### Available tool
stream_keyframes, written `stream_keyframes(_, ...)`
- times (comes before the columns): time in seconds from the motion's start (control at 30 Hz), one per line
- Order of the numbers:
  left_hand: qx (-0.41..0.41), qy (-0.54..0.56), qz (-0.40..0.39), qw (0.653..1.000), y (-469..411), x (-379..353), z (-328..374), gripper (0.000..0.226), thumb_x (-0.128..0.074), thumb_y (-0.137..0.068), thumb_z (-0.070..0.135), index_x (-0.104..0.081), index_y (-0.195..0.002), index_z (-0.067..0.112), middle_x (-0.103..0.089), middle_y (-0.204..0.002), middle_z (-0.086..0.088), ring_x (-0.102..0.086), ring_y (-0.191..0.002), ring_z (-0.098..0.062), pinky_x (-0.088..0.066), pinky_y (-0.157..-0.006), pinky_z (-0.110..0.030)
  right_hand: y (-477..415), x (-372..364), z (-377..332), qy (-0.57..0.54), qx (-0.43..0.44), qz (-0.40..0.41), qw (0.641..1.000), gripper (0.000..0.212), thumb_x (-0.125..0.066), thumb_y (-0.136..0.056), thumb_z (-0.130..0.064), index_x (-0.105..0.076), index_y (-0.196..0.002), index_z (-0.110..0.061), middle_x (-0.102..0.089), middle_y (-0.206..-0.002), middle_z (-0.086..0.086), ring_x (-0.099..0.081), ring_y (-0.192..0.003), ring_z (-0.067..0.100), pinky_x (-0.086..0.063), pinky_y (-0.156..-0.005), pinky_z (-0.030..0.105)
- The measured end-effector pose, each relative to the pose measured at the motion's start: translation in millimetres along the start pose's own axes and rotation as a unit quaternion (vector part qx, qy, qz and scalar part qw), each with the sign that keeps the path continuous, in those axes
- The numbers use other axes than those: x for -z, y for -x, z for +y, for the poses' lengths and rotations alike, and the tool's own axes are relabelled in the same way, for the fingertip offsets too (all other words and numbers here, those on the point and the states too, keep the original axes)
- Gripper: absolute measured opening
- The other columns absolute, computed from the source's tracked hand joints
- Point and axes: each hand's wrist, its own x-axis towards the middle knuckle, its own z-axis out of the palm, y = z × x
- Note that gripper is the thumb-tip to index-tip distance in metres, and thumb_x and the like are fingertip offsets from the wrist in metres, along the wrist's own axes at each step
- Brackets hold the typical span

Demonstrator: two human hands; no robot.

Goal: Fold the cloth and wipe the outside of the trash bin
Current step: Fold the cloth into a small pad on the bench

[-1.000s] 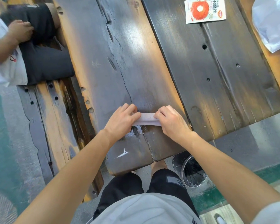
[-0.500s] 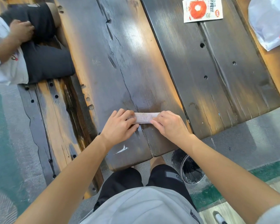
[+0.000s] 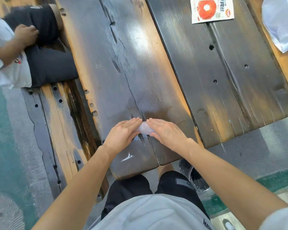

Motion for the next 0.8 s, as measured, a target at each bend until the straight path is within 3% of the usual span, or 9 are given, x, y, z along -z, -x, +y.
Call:
stream_keyframes(0.1, 0.013, 0.008, 0.002, 1.0, 3.7, -1.8, 7.1, 0.046, -0.07, -0.089, 0.014, -0.059, -0.134, 0.006, -0.063, -0.134, -0.007, -0.059, -0.125, -0.024, -0.053, -0.099, -0.039, -2.7, -6.2, -10.0, 0.019, 0.024, 0.011, 0.999, 0.066, -0.061, -0.093, -0.032, -0.032, -0.148, -0.011, -0.037, -0.152, 0.006, -0.034, -0.14, 0.015, -0.027, -0.112, 0.026)
stream_keyframes(0.17, 0.007, 0.0, -0.001, 1.0, 2.9, 2.8, 7.2, 0.047, -0.072, -0.087, 0.009, -0.059, -0.132, 0.006, -0.064, -0.132, -0.007, -0.061, -0.123, -0.025, -0.054, -0.096, -0.038, -5.0, -7.1, -16.6, 0.031, 0.026, 0.022, 0.999, 0.067, -0.065, -0.09, -0.029, -0.036, -0.146, -0.007, -0.041, -0.149, 0.008, -0.038, -0.138, 0.017, -0.025, -0.112, 0.024)
stream_keyframes(0.37, 0.0, -0.031, -0.032, 0.999, 1.5, 13.3, 8.9, 0.046, -0.061, -0.092, 0.009, -0.055, -0.137, 0.01, -0.062, -0.135, -0.002, -0.062, -0.116, -0.027, -0.052, -0.092, -0.04, 4.9, -2.3, -29.6, 0.025, -0.001, 0.069, 0.997, 0.06, -0.077, -0.074, -0.001, -0.056, -0.13, -0.002, -0.065, -0.122, 0.014, -0.064, -0.11, 0.026, -0.051, -0.09, 0.035)
stream_keyframes(0.43, -0.062, -0.056, 0.006, 0.997, 25.1, 29.3, 16.4, 0.045, -0.062, -0.089, 0.005, -0.057, -0.134, 0.008, -0.063, -0.133, -0.004, -0.065, -0.111, -0.029, -0.054, -0.088, -0.041, 31.9, 4.0, -62.6, 0.057, -0.02, 0.154, 0.986, 0.063, -0.084, -0.061, 0.002, -0.063, -0.12, -0.003, -0.07, -0.11, 0.011, -0.069, -0.098, 0.025, -0.056, -0.078, 0.033)
stream_keyframes(0.5, -0.102, -0.061, 0.024, 0.993, 26.0, 30.1, 21.8, 0.044, -0.066, -0.085, 0.002, -0.06, -0.129, 0.004, -0.066, -0.127, -0.007, -0.067, -0.106, -0.03, -0.056, -0.084, -0.04, 43.6, 1.8, -70.3, 0.059, -0.042, 0.186, 0.98, 0.064, -0.085, -0.057, 0.003, -0.064, -0.117, -0.003, -0.071, -0.107, 0.01, -0.07, -0.094, 0.024, -0.057, -0.075, 0.032)
stream_keyframes(0.53, -0.14, -0.074, 0.027, 0.987, 35.7, 32.3, 32.2, 0.044, -0.068, -0.084, 0.001, -0.061, -0.128, 0.004, -0.067, -0.125, -0.007, -0.068, -0.105, -0.029, -0.056, -0.084, -0.038, 60.9, -1.8, -81.0, 0.069, -0.055, 0.212, 0.973, 0.063, -0.084, -0.058, 0.004, -0.064, -0.117, -0.003, -0.071, -0.108, 0.01, -0.07, -0.095, 0.024, -0.057, -0.076, 0.033)
stream_keyframes(0.8, -0.154, -0.104, 0.043, 0.982, 26.0, 25.3, 39.5, 0.046, -0.065, -0.084, -0.003, -0.06, -0.13, -0.001, -0.065, -0.13, -0.016, -0.063, -0.12, -0.03, -0.053, -0.096, -0.041, 73.3, -11.3, -74.6, 0.064, -0.08, 0.252, 0.962, 0.046, -0.078, -0.075, -0.008, -0.064, -0.119, -0.003, -0.07, -0.111, 0.01, -0.068, -0.1, 0.023, -0.055, -0.079, 0.032)
